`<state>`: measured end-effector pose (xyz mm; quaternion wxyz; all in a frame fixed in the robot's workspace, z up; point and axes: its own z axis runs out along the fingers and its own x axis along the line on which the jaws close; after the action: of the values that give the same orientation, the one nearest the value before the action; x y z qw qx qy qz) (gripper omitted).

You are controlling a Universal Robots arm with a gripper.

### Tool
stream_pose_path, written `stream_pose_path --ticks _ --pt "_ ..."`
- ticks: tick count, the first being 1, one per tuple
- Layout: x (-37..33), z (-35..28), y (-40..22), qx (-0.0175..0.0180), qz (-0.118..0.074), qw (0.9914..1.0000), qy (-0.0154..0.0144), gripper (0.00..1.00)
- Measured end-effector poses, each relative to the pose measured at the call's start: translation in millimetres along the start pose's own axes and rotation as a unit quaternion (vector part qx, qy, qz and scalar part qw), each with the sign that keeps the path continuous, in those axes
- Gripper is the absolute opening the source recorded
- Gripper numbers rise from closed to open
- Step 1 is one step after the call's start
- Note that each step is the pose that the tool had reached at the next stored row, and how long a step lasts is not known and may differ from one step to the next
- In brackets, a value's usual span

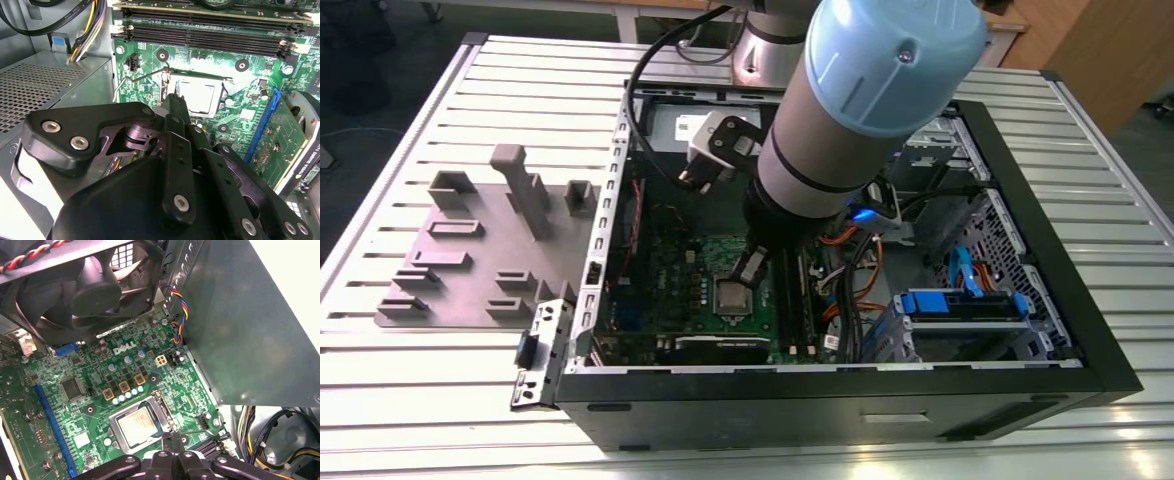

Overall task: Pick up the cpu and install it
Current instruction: 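Install the first cpu locking lever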

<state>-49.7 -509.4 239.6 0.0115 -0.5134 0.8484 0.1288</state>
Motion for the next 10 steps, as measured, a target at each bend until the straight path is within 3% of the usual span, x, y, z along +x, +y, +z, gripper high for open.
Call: stream_pose_path --ticks 10 --pt "-2.9 0.3 -1.4 0.0000 0.000 1.00000 0.0000 0.11"
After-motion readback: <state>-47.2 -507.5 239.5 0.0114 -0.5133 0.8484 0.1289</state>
